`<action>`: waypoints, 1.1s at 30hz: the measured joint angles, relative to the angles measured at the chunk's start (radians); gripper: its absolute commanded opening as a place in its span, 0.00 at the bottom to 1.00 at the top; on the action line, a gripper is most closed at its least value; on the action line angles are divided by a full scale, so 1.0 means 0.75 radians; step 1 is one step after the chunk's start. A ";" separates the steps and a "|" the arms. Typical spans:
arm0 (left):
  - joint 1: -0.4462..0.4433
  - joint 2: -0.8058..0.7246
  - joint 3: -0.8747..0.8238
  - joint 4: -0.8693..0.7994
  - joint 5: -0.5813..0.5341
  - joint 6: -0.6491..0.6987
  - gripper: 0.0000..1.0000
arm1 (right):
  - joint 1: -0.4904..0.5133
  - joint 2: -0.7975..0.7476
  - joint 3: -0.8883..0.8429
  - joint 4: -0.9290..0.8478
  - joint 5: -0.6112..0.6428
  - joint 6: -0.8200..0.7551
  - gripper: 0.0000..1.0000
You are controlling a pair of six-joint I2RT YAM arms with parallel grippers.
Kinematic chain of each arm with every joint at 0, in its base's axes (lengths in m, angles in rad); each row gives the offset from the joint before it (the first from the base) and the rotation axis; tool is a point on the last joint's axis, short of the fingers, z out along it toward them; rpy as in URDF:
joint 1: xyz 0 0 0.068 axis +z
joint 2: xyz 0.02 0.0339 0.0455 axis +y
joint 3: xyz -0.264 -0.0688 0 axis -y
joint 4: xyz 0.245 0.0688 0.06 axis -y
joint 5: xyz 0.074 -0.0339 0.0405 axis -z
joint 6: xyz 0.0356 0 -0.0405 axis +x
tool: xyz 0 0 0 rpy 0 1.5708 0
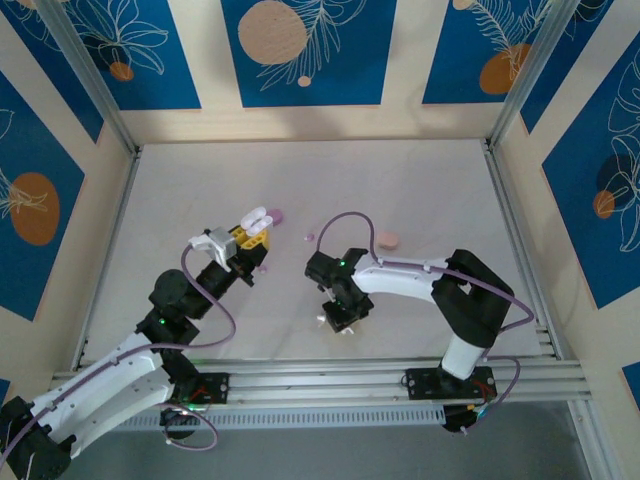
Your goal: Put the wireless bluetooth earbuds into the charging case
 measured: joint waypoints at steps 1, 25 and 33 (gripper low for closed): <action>0.000 0.000 0.000 -0.002 0.000 0.000 0.18 | -0.012 -0.002 -0.009 0.003 -0.008 0.008 0.32; 0.000 0.019 -0.002 -0.010 0.001 -0.001 0.18 | -0.174 -0.364 -0.290 0.113 -0.303 0.433 0.52; 0.000 0.057 -0.002 -0.005 0.001 -0.005 0.18 | -0.155 -0.350 -0.363 0.183 -0.368 0.617 0.50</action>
